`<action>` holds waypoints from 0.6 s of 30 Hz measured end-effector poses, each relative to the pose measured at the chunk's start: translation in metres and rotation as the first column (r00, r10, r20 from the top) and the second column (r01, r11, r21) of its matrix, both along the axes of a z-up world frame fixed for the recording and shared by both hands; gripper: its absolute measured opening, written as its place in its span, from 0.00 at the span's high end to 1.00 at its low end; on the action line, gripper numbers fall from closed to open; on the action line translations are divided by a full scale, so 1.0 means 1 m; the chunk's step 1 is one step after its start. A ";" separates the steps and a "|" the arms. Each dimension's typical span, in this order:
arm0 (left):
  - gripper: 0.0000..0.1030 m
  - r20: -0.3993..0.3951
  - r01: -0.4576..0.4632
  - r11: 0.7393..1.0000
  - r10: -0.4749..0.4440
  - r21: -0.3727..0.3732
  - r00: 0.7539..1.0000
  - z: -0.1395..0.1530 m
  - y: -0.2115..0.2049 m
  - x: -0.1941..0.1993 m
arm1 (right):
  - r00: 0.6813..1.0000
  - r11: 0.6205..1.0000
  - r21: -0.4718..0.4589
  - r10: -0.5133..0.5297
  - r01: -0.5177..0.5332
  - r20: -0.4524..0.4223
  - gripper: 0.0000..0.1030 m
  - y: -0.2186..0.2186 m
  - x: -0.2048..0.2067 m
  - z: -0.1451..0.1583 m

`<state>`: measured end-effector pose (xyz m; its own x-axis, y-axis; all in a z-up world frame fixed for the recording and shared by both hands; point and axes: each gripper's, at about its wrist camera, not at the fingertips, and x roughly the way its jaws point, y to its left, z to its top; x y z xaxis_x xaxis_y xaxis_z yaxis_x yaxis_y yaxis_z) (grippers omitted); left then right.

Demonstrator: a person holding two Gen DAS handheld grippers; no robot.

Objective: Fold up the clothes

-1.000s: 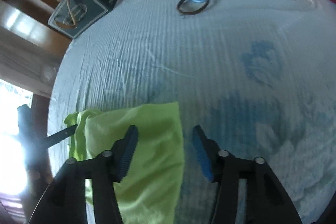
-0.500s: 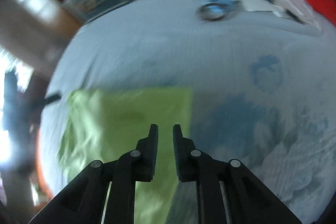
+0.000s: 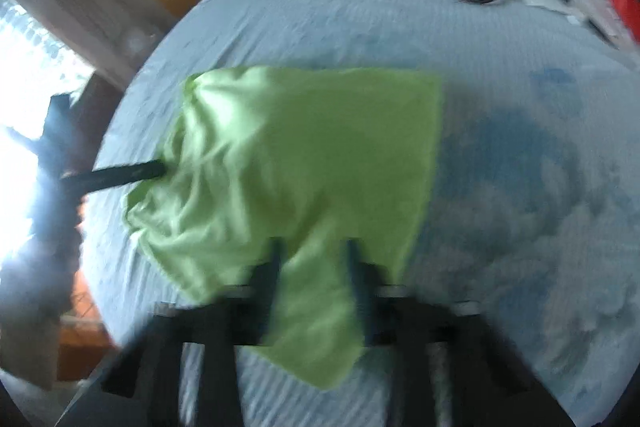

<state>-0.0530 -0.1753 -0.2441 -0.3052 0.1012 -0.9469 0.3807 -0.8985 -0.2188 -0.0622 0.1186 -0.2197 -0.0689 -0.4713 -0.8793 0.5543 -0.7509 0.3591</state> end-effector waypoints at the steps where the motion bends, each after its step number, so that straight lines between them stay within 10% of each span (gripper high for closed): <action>1: 0.68 0.006 -0.005 1.000 0.005 -0.010 1.000 -0.001 0.000 0.001 | 1.000 1.000 -0.010 0.014 -0.014 0.007 0.98 -0.003 0.002 -0.002; 6: 0.67 0.029 -0.034 0.997 0.036 -0.064 0.999 0.001 -0.001 0.018 | 0.993 0.990 0.110 0.073 -0.084 0.097 0.98 -0.003 0.023 -0.031; 11: 0.20 -0.015 -0.075 0.987 0.074 -0.140 0.997 0.029 0.015 0.044 | 0.986 0.987 0.083 0.132 -0.141 0.097 0.98 0.021 0.020 -0.023; 18: 0.20 -0.052 -0.210 0.974 0.206 -0.080 0.977 0.040 0.072 0.056 | 0.969 0.967 0.066 0.245 -0.246 0.022 0.79 0.043 -0.005 -0.003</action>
<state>0.0031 -0.1037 -0.2038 -0.3519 -0.0491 -0.9347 0.5531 -0.8166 -0.1653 -0.0672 0.1612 -0.2232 0.0535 -0.4120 -0.9096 0.7205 -0.6148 0.3208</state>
